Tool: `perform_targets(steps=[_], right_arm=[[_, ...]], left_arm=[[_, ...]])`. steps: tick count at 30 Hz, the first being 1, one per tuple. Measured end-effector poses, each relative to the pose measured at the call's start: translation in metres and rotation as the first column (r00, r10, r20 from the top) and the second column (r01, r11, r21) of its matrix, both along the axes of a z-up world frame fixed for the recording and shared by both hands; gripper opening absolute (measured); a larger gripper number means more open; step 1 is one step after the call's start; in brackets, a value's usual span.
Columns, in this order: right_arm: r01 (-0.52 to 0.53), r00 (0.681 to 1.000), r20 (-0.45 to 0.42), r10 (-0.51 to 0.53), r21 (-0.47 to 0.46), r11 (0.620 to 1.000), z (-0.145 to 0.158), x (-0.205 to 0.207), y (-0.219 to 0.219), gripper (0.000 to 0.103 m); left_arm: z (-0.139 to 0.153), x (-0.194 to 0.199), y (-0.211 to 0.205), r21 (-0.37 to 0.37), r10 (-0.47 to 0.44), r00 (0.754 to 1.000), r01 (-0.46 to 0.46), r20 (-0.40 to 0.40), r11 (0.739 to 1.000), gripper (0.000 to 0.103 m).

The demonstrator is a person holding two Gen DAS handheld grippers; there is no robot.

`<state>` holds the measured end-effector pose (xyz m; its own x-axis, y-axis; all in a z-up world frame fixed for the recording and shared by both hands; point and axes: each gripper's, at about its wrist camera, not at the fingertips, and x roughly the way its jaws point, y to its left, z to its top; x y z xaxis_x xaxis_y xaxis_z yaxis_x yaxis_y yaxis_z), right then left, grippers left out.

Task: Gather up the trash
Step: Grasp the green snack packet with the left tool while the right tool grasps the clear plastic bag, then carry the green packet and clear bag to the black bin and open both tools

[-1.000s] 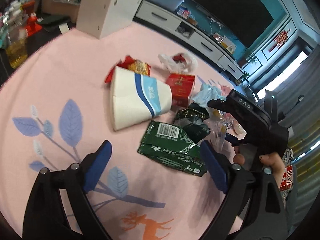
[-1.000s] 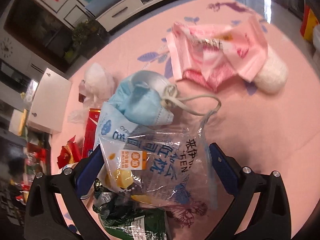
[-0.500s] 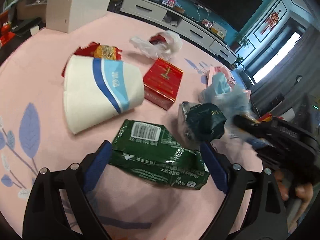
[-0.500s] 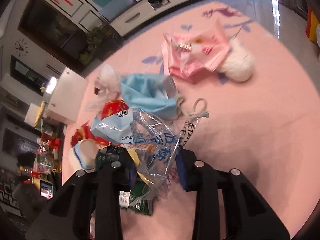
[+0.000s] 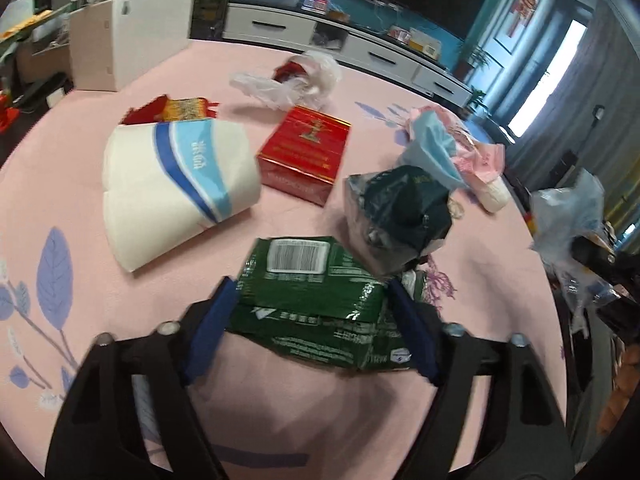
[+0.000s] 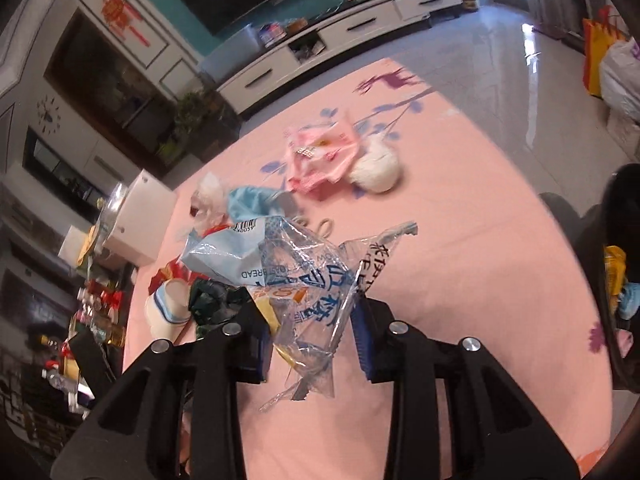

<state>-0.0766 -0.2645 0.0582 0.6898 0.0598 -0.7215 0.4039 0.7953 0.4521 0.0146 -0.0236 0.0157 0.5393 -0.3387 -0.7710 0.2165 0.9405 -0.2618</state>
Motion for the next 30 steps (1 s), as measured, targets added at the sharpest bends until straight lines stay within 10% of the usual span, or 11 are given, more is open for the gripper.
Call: perform_targets(steps=[11,30], right_arm=[[0.1,0.994,0.032,-0.101,0.019,0.995,0.003,-0.033,-0.023,0.034],[0.139,0.986,0.106,-0.128,-0.105,0.985,0.03,-0.052,-0.02,0.036]], left_arm=[[0.019,-0.03,0.001,-0.053,-0.035,0.999,0.035,0.002,0.998,0.016],[0.091,-0.074,0.023,-0.222,-0.049,0.992,0.075,0.119,0.972,0.016]])
